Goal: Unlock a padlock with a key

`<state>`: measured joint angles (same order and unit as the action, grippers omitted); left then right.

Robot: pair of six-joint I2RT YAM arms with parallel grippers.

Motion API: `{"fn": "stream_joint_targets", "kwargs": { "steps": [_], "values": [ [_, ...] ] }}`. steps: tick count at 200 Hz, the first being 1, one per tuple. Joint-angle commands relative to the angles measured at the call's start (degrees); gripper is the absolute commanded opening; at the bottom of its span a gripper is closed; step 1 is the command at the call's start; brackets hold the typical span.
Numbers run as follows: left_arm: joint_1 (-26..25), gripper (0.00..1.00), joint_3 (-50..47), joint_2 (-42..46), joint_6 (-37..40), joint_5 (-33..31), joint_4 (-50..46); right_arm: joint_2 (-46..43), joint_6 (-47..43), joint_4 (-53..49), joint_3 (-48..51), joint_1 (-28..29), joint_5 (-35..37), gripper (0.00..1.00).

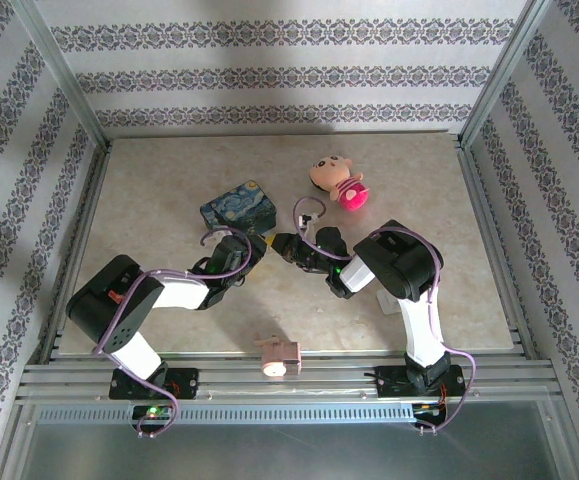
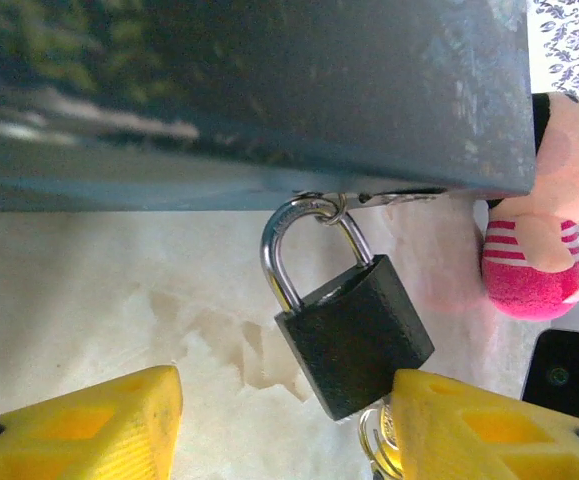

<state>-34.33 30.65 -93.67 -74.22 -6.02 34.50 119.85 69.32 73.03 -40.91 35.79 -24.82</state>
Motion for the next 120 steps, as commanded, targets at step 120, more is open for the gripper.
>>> {"fn": "stream_joint_targets", "kwargs": {
  "steps": [120],
  "values": [
    [2.37, 0.38, -1.47, -8.01, -6.29, -1.16, 19.56, 0.85, 0.55, 3.55, -1.19, 0.59, 0.14, 0.0]
  ]
}}
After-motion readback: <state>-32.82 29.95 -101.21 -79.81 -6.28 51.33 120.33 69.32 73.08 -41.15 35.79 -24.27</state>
